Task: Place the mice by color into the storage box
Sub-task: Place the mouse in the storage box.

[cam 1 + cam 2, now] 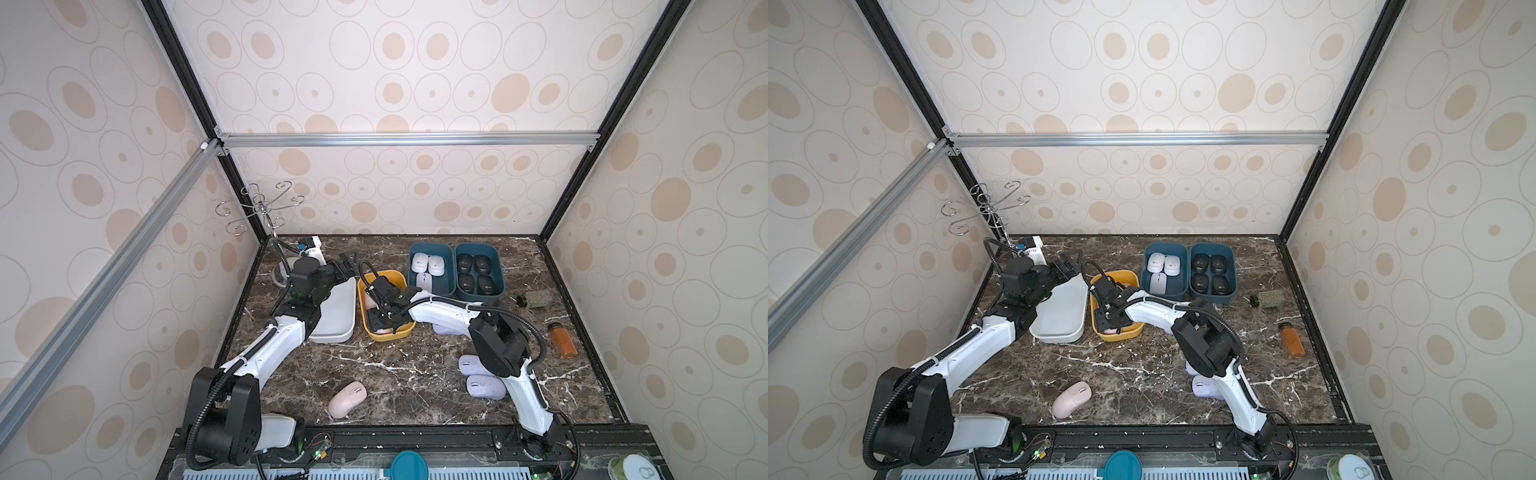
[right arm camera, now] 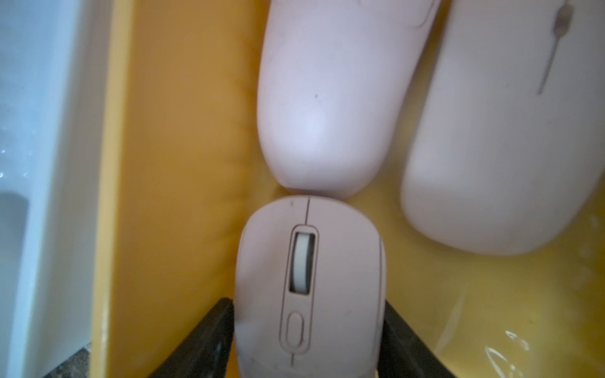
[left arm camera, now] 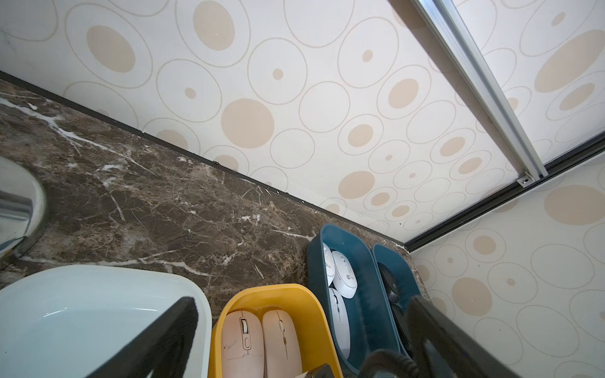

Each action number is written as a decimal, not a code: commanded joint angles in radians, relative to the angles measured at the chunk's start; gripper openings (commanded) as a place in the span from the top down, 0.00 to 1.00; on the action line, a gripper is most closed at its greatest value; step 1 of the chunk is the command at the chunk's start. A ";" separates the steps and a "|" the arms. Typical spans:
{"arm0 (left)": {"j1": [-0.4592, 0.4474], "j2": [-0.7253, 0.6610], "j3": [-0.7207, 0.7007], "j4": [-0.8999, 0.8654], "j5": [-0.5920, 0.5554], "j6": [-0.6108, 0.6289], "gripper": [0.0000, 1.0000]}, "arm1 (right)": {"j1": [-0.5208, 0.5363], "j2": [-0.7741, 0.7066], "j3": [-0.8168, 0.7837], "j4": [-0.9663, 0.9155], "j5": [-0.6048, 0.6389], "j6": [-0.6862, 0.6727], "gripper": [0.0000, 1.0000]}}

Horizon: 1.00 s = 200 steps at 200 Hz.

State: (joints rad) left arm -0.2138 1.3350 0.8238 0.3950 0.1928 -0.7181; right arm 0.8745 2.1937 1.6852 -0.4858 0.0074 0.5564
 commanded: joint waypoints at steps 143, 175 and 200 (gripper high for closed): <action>0.007 0.010 0.015 0.016 0.010 -0.009 0.00 | -0.022 -0.162 -0.121 -0.064 0.102 -0.105 0.63; 0.007 0.015 0.016 0.015 0.011 -0.008 0.00 | -0.021 -0.130 -0.108 -0.075 0.129 -0.112 0.64; 0.007 0.013 0.018 0.016 0.019 -0.011 0.00 | -0.019 -0.104 -0.091 -0.092 0.175 -0.127 0.65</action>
State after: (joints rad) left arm -0.2138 1.3437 0.8238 0.3946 0.2012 -0.7185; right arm 0.8532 2.0457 1.5715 -0.5388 0.1249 0.4507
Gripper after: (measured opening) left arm 0.999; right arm 0.354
